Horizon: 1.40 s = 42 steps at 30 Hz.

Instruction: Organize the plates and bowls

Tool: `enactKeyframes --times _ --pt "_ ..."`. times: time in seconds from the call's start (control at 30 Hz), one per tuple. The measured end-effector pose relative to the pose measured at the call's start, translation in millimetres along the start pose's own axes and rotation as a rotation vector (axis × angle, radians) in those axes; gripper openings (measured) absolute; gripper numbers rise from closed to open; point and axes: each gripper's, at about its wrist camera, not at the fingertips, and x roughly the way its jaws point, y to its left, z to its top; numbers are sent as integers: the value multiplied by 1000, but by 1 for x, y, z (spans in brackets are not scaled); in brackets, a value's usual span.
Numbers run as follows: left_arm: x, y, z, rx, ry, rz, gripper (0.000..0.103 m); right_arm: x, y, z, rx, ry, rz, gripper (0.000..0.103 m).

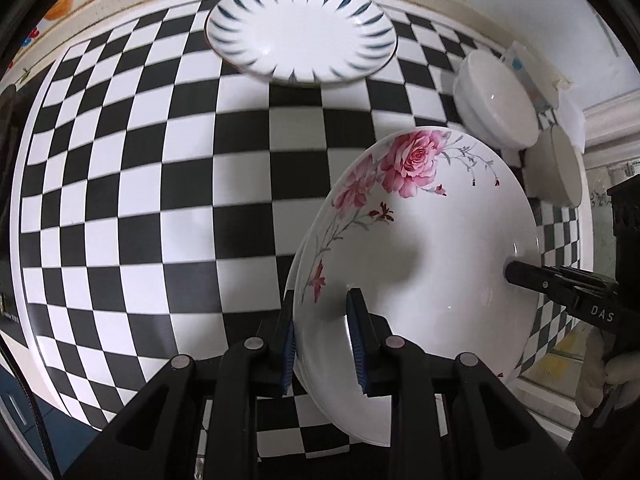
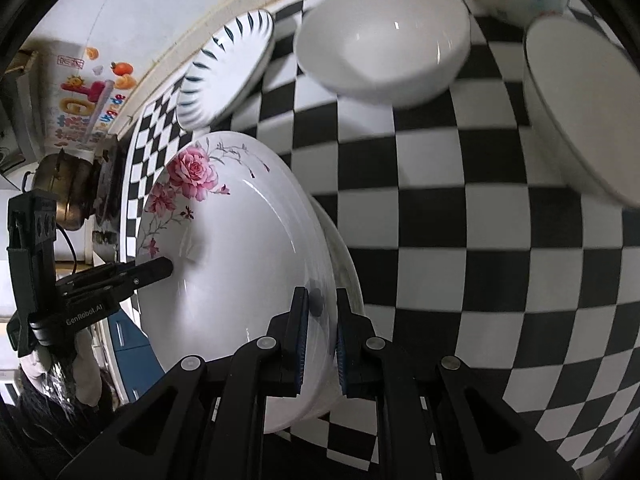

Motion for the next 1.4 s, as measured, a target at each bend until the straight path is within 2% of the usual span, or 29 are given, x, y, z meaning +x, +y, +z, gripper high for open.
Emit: enactKeyframes --times 0.23,0.6,0.73,0.83,1.03,1.4 --pt "7 3 -13 1 7 33 22 18 1 -11 -8 32 3 14" --pt "18 7 -23 -31 34 32 23 26 20 -12 -41 38 -49 14" --pt "22 5 -24 -27 40 37 22 26 27 -10 -55 37 -102 18" --pt "23 3 -24 -20 39 44 22 26 25 -6 -9 51 -73 25" --pt "24 6 -22 -52 50 29 22 23 21 -3 39 77 -59 31" --pt "18 5 -23 -42 34 50 22 18 21 -9 44 91 -86 31"
